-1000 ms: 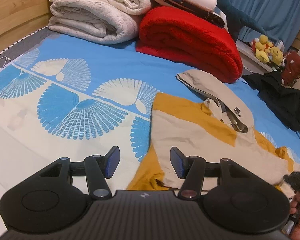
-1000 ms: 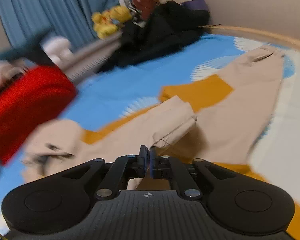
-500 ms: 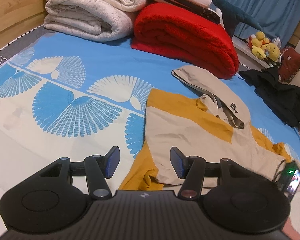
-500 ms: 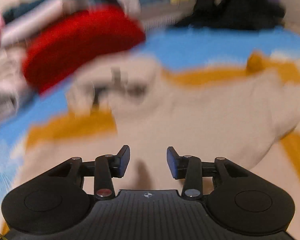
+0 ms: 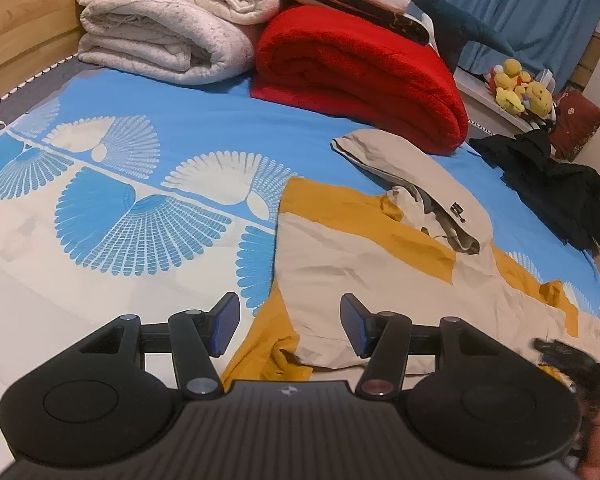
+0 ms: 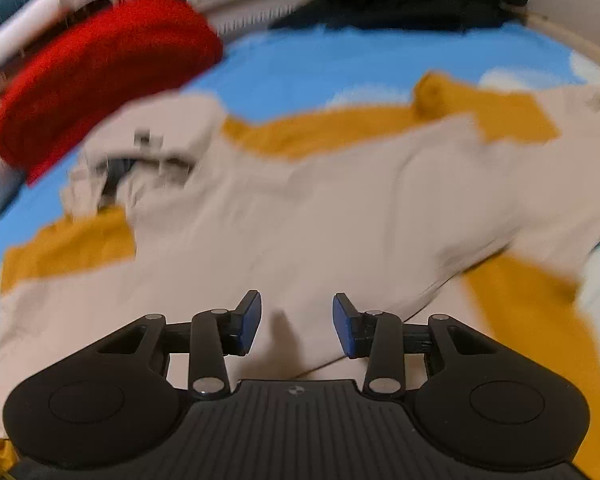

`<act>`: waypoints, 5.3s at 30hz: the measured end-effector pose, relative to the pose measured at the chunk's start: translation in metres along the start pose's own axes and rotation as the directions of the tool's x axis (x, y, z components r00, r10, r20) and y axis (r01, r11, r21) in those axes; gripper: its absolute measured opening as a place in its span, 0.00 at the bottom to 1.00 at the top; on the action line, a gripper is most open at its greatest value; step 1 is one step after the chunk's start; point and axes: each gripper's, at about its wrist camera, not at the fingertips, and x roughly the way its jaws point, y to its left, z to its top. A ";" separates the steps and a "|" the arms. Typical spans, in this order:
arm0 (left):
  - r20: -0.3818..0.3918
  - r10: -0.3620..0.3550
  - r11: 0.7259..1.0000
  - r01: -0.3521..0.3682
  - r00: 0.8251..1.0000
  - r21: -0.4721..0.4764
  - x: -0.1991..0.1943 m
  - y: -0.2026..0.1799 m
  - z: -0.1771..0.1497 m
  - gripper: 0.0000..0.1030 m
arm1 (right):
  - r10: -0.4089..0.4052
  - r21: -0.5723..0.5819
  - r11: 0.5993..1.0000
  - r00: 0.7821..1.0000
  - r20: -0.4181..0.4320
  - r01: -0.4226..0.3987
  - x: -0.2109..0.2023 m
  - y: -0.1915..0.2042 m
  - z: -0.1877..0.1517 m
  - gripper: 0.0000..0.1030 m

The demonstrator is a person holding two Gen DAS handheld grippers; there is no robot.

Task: Fold large clothes

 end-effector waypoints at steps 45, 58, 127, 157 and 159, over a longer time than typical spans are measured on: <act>-0.064 0.054 0.935 -0.028 0.996 0.354 0.061 -0.102 -0.070 0.60 | -0.222 0.692 0.719 0.965 0.140 0.065 0.014 -0.422 0.070 0.51; -0.048 0.058 0.940 -0.038 0.997 0.338 0.057 -0.087 -0.060 0.60 | -0.370 0.728 0.677 0.905 0.209 0.109 0.030 -0.391 0.113 0.00; 0.017 -0.053 0.991 0.054 0.998 -0.121 -0.015 0.068 0.013 0.60 | 0.094 0.429 0.901 0.994 -0.048 -0.064 -0.012 0.018 -0.079 0.27; 0.013 -0.027 0.989 0.028 1.000 -0.144 -0.009 0.076 0.016 0.60 | 0.152 -0.677 0.707 0.979 -0.134 -0.202 0.034 0.281 -0.122 0.52; 0.017 -0.027 0.988 0.029 0.999 -0.151 -0.010 0.078 0.017 0.60 | 0.118 -0.729 0.666 0.987 -0.106 -0.158 0.036 0.284 -0.126 0.50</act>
